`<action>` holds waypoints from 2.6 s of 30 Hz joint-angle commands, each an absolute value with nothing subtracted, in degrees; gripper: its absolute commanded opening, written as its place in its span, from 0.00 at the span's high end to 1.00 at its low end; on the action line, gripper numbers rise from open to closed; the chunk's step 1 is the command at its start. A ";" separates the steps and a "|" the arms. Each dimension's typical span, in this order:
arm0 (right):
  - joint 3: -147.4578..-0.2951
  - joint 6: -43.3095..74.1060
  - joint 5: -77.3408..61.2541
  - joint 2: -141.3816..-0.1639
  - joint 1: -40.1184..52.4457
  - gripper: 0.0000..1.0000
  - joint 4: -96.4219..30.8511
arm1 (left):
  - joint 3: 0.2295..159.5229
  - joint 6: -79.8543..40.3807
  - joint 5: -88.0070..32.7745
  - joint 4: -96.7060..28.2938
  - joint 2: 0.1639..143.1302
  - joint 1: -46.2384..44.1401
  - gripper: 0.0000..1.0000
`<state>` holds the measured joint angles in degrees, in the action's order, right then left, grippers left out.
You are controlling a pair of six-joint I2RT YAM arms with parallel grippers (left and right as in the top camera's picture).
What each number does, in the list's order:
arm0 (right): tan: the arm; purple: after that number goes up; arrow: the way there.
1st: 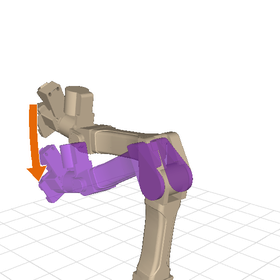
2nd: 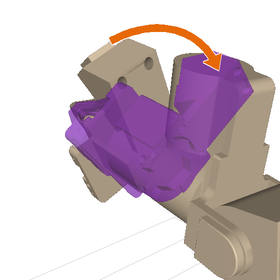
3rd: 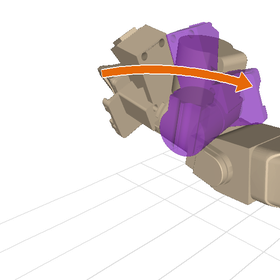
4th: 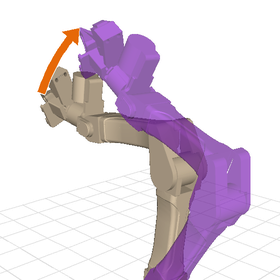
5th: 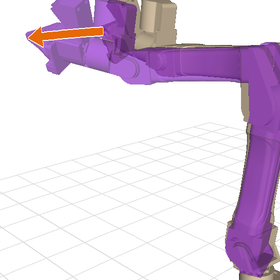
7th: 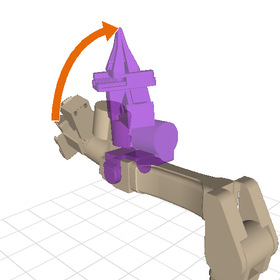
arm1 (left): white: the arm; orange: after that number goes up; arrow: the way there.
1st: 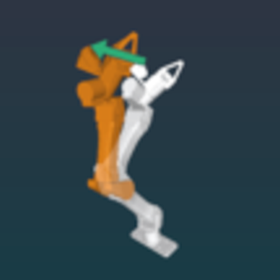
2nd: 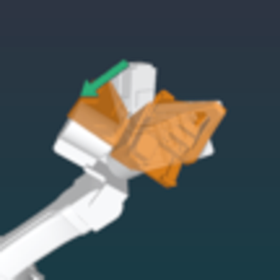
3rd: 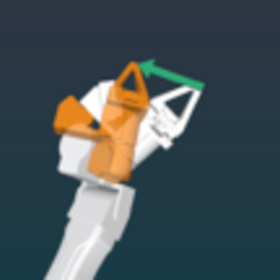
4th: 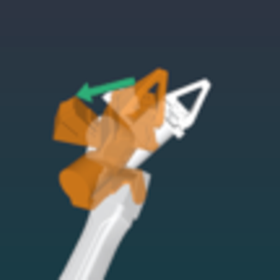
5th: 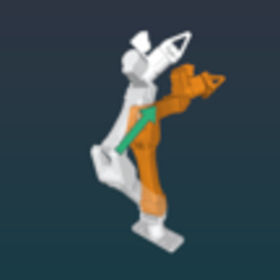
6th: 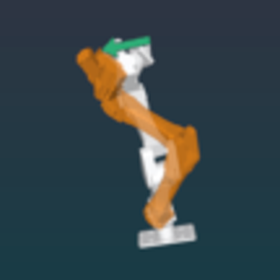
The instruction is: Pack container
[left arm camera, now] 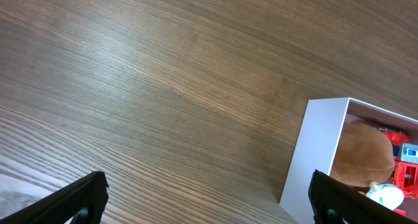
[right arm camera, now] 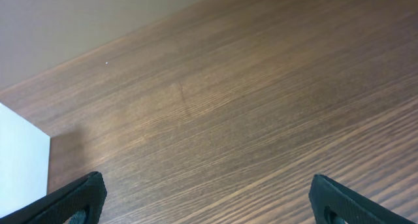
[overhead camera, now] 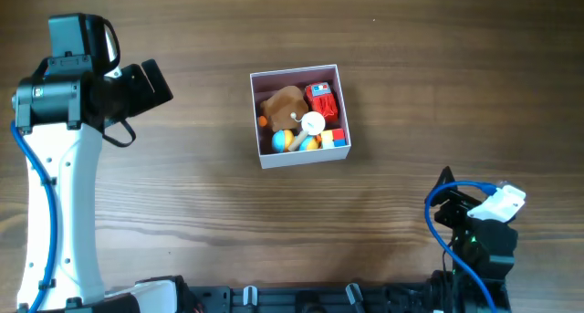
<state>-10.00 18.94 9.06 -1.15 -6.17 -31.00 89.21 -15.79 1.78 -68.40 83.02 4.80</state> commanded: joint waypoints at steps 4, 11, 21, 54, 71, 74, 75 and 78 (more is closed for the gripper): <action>-8.97 18.11 7.62 -0.19 -6.39 0.00 -30.20 | 90.06 -16.36 1.32 -68.40 82.52 5.04 0.00; -8.97 18.11 7.62 -0.21 -6.39 0.00 -30.22 | 90.06 -16.36 1.32 -68.40 82.52 5.04 0.00; -8.97 18.11 7.62 -0.21 -6.39 0.00 -30.22 | 90.06 -16.36 1.32 -68.40 82.52 5.04 0.00; -8.97 18.11 7.62 -0.21 -6.39 0.00 -30.22 | 54.22 -15.25 7.20 -27.00 44.07 -0.86 0.00; -8.97 18.11 7.62 -0.21 -6.39 0.00 -30.22 | 20.14 -15.94 5.85 -24.16 8.73 -0.86 0.00; -8.97 18.09 7.62 -0.21 -6.39 0.00 -30.22 | 16.93 -15.94 4.49 -24.16 5.52 -0.86 0.00; -8.97 18.09 7.62 -0.21 -6.39 0.00 -30.22 | 16.03 -15.94 4.05 -24.14 4.78 -0.86 0.00; -8.97 18.09 7.62 -0.21 -6.39 0.00 -30.22 | 13.63 -15.94 2.90 -23.88 2.96 -0.99 0.00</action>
<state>-9.39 18.94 7.92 -0.89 -6.17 -30.39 16.47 -15.79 5.45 -24.36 5.32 -0.49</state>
